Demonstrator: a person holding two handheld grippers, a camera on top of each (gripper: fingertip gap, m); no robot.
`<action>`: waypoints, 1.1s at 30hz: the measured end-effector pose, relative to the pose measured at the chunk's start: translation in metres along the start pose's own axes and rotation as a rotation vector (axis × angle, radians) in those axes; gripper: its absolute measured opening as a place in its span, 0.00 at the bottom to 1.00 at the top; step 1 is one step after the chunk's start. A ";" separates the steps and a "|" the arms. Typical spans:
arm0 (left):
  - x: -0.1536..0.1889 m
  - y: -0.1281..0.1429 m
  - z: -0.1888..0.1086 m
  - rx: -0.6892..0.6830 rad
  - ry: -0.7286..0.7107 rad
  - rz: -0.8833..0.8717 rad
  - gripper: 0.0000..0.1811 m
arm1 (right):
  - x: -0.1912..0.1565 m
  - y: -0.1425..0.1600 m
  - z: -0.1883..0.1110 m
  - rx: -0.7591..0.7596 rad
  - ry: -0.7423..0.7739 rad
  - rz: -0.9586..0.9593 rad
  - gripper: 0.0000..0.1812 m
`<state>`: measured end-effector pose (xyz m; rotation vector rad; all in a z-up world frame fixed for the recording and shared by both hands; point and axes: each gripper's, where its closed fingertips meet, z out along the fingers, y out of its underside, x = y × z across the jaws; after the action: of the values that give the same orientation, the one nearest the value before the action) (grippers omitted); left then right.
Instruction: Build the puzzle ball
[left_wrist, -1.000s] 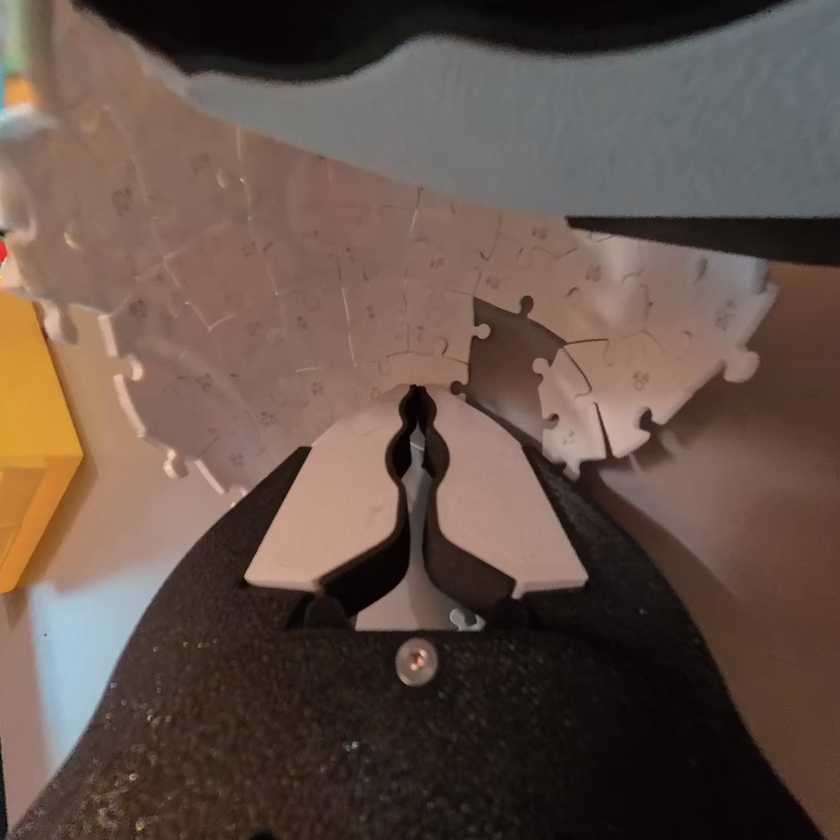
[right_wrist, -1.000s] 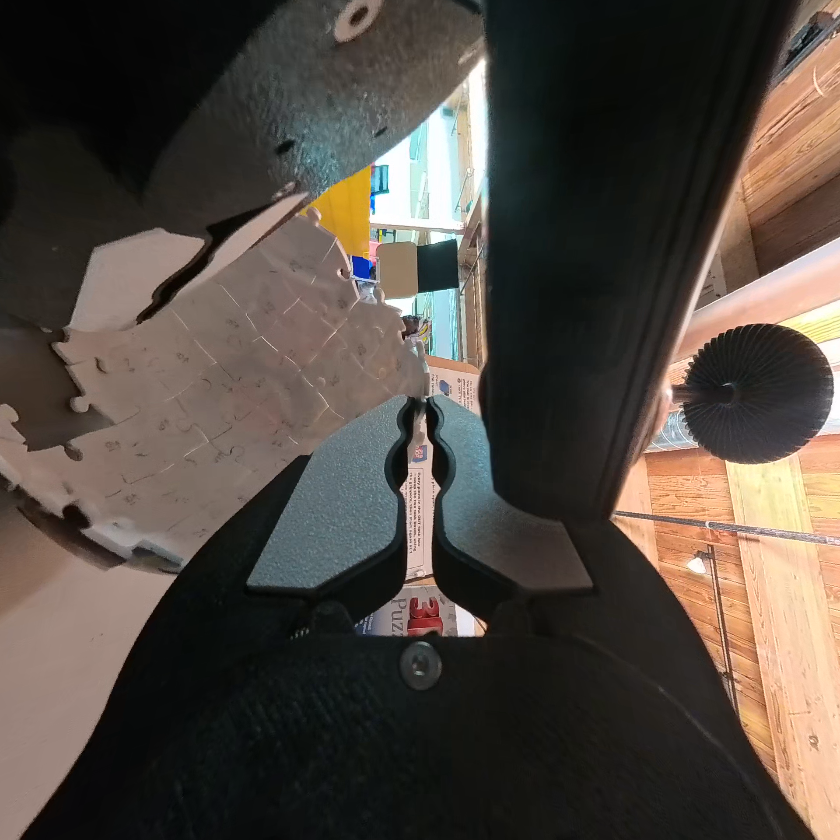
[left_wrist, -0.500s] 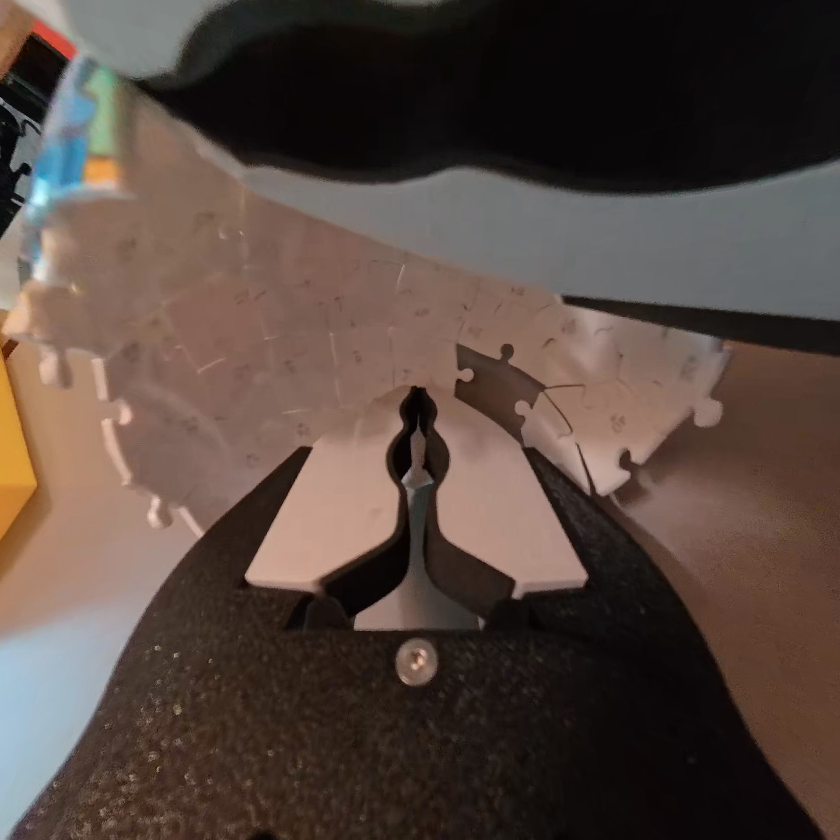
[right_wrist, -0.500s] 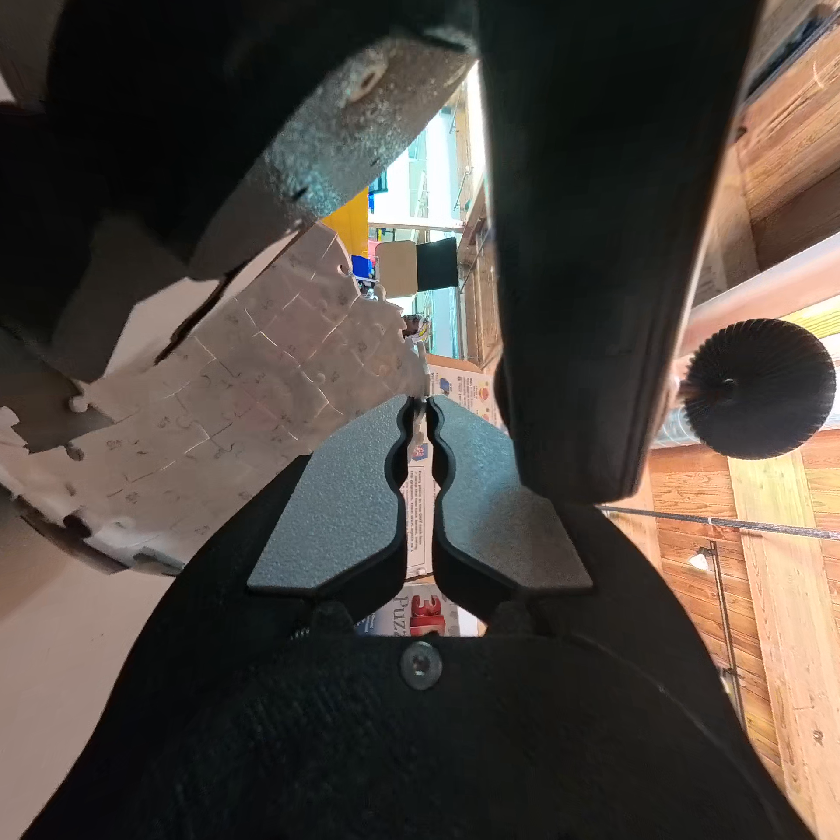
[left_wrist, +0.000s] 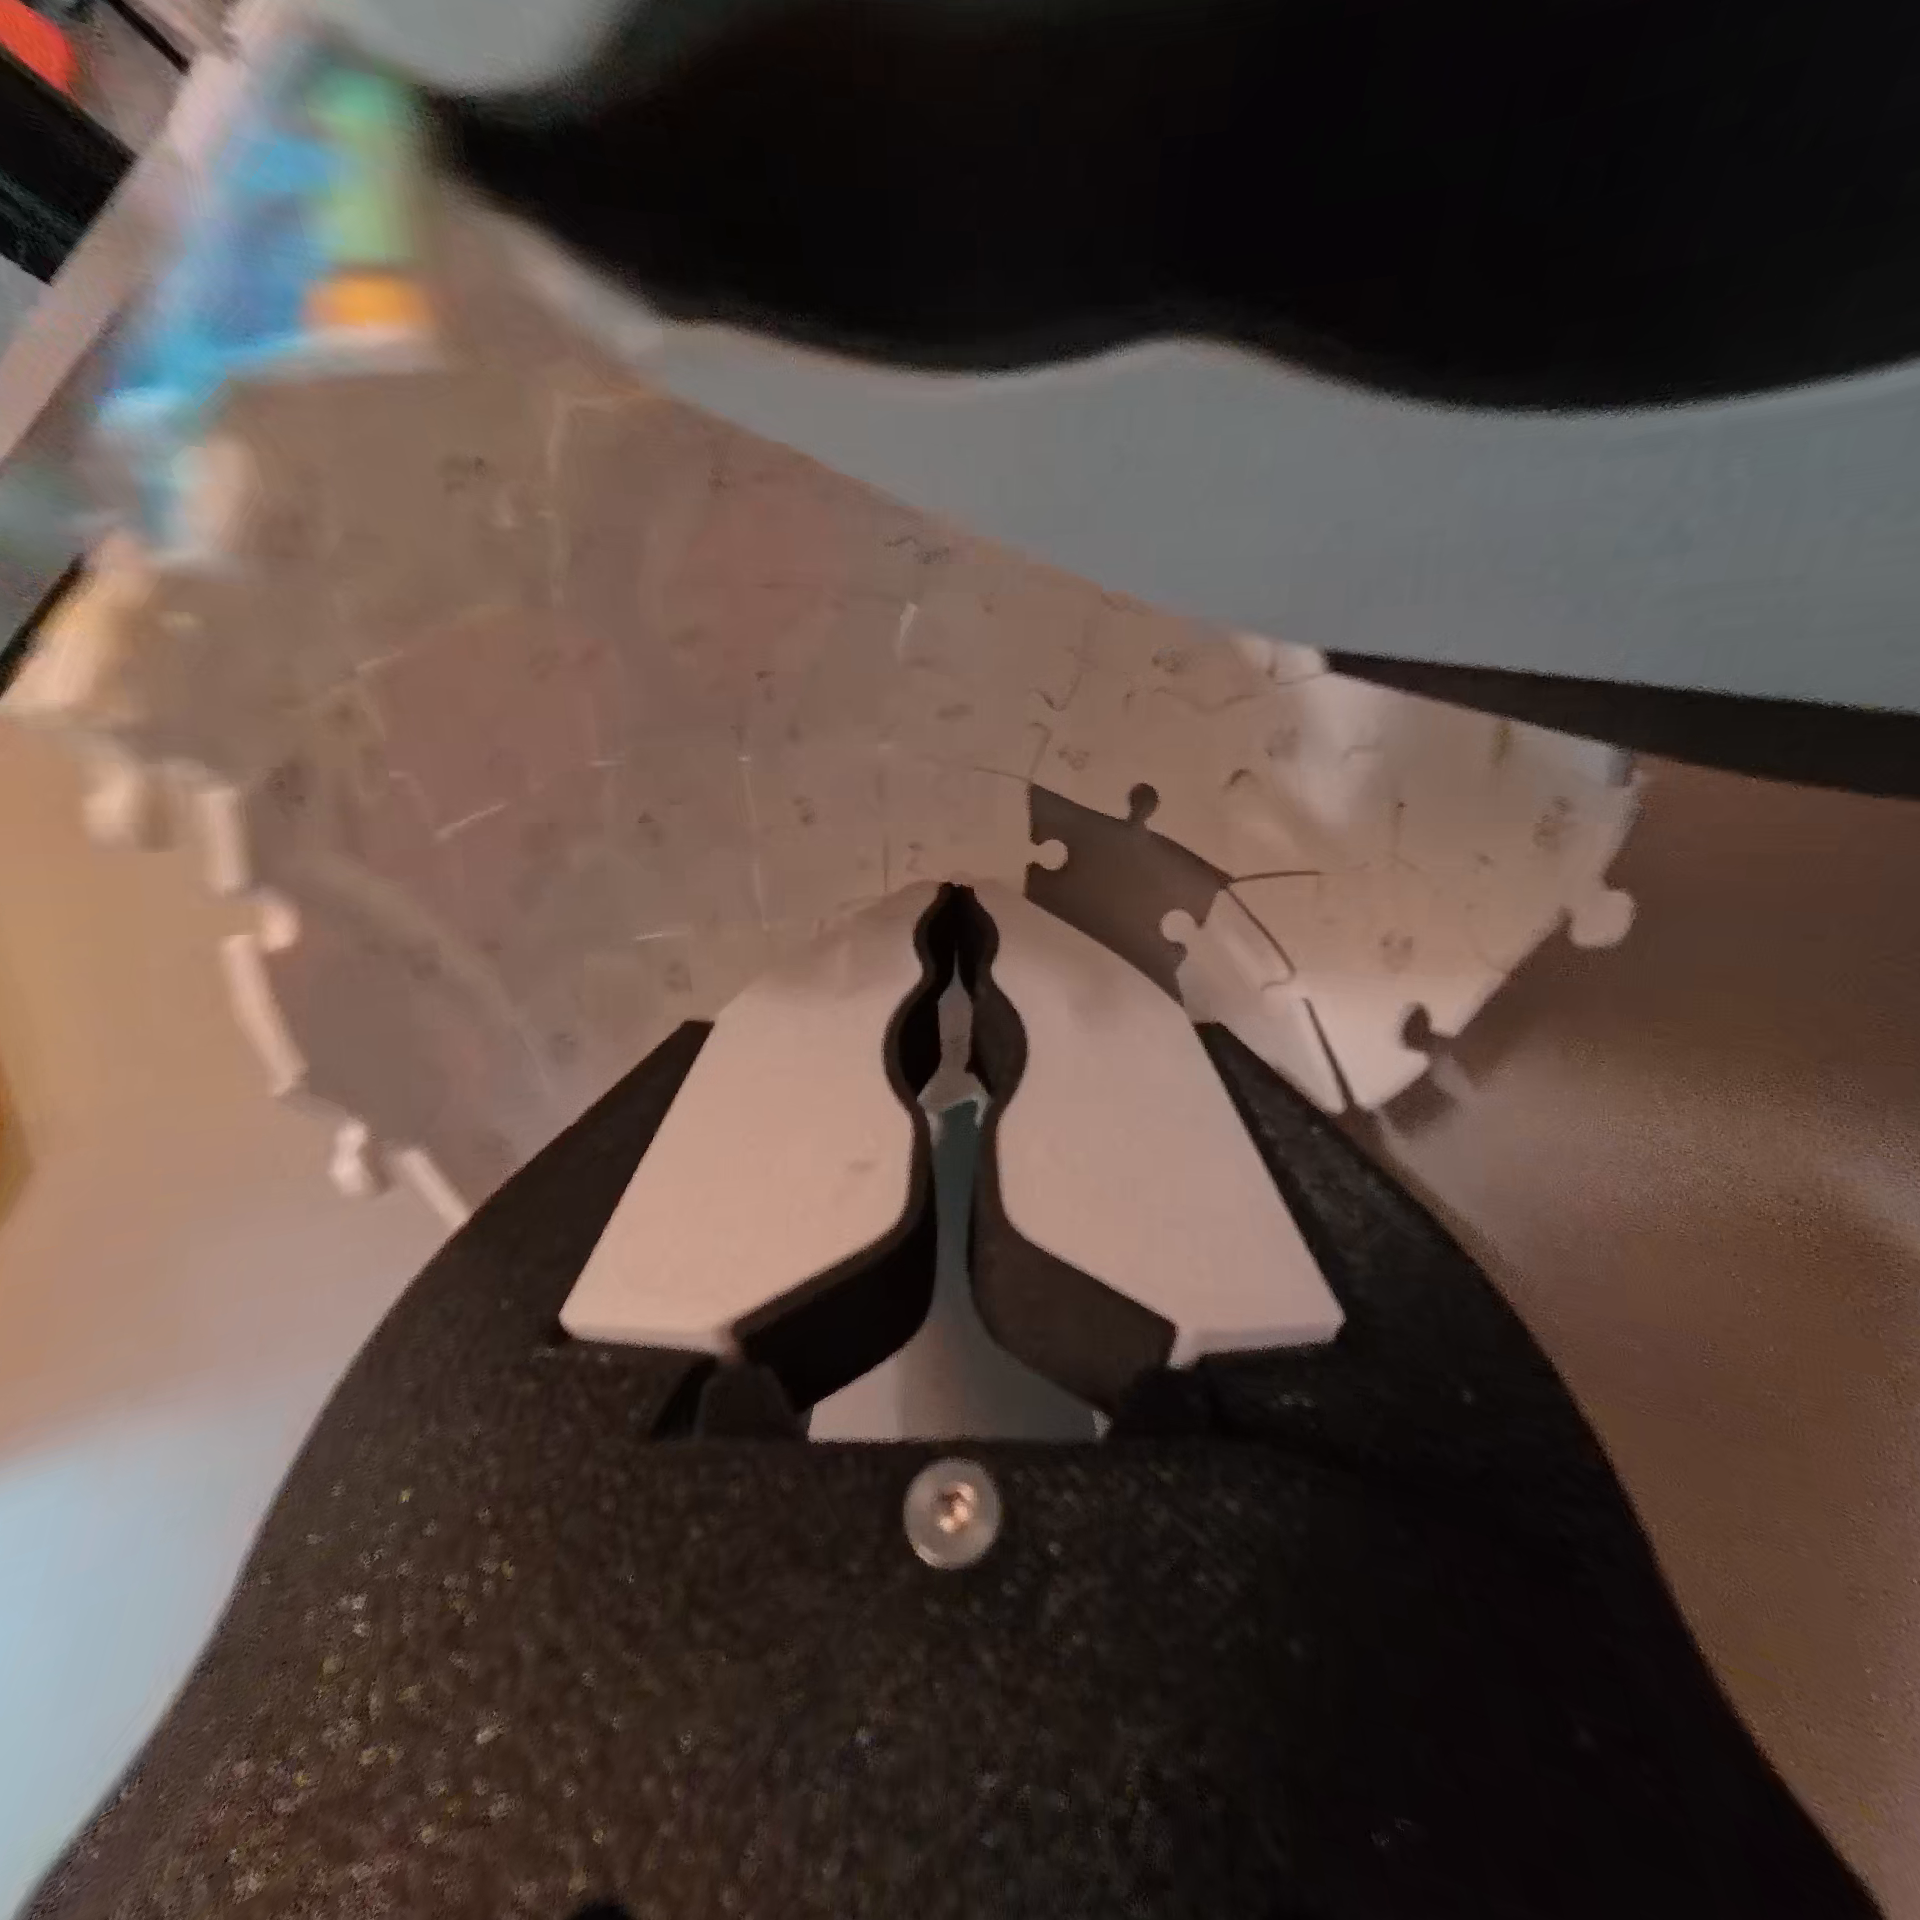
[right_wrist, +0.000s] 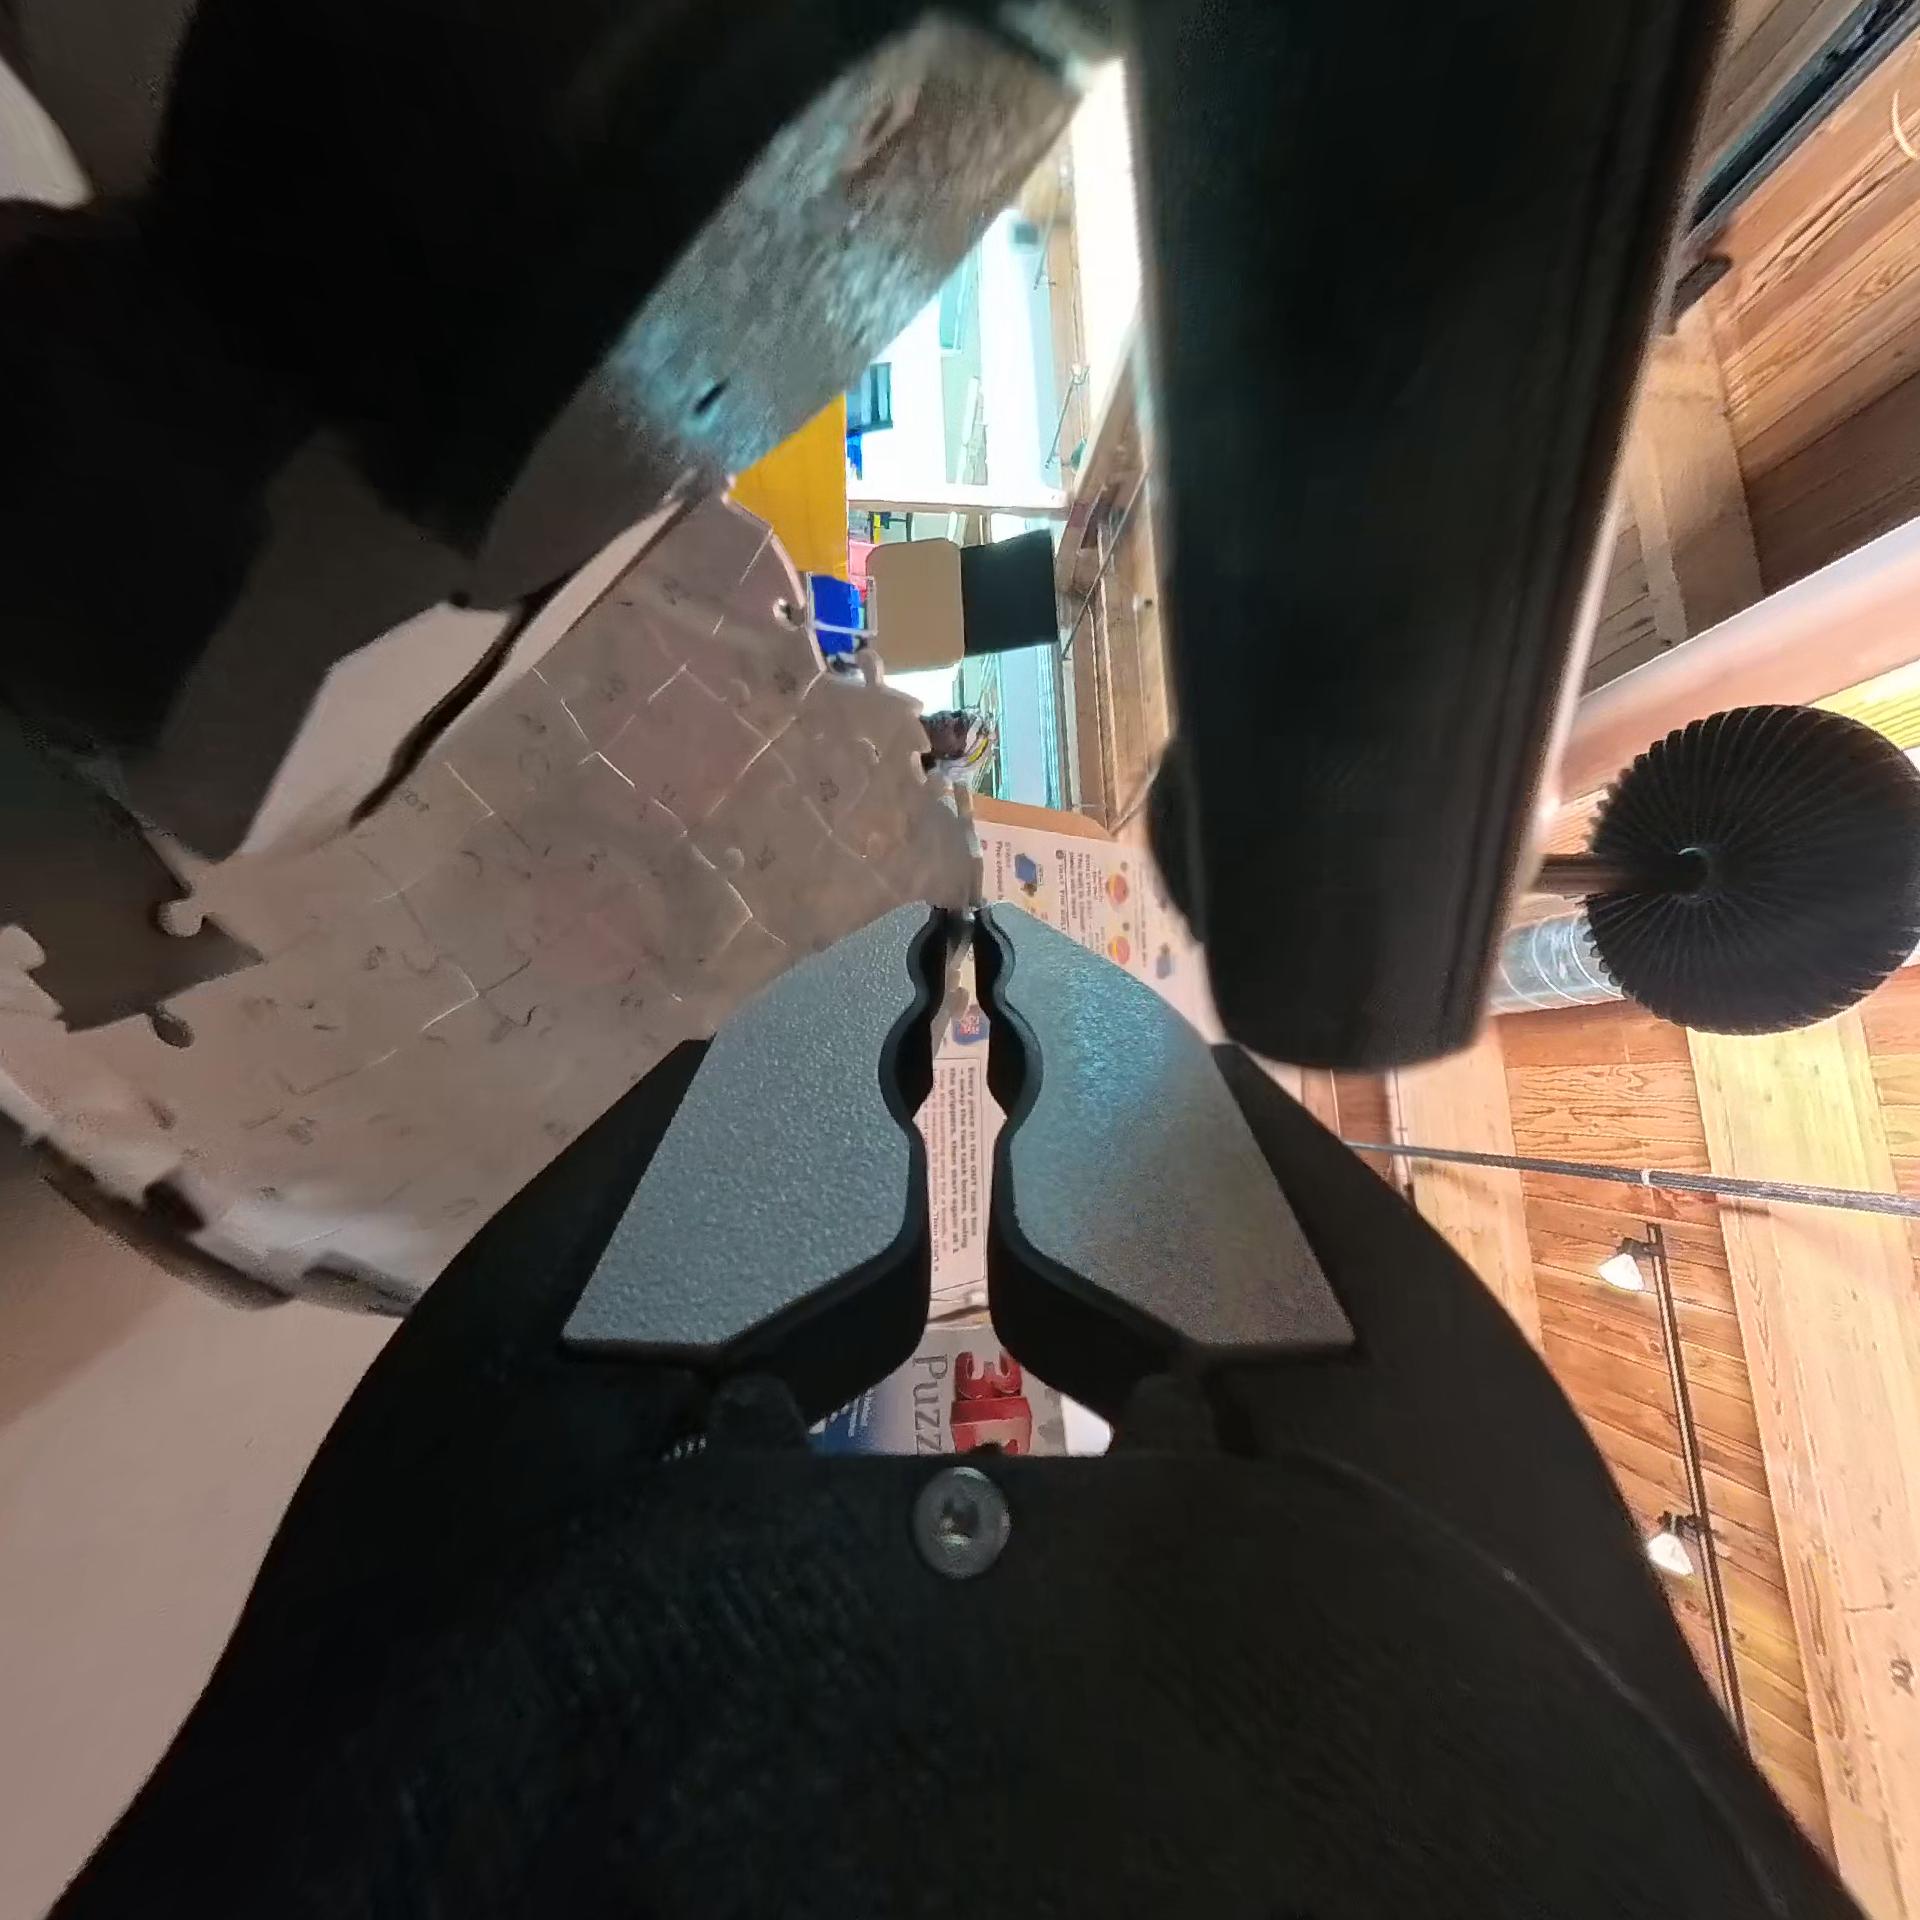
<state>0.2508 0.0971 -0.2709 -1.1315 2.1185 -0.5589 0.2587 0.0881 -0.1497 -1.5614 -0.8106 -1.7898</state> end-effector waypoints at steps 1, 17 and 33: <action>-0.004 -0.002 -0.004 0.032 -0.015 -0.027 0.00 | 0.000 -0.001 0.000 0.001 0.002 -0.003 0.03; 0.006 -0.009 -0.006 0.093 0.083 -0.054 0.12 | 0.001 0.000 0.000 -0.003 0.004 0.008 0.03; -0.006 0.003 -0.047 0.064 -0.212 -0.218 0.30 | 0.000 0.005 -0.002 -0.032 0.011 0.020 0.03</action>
<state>0.2173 0.1071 -0.2381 -1.3326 1.7986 -0.5738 0.2611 0.0838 -0.1493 -1.5736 -0.7617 -1.8036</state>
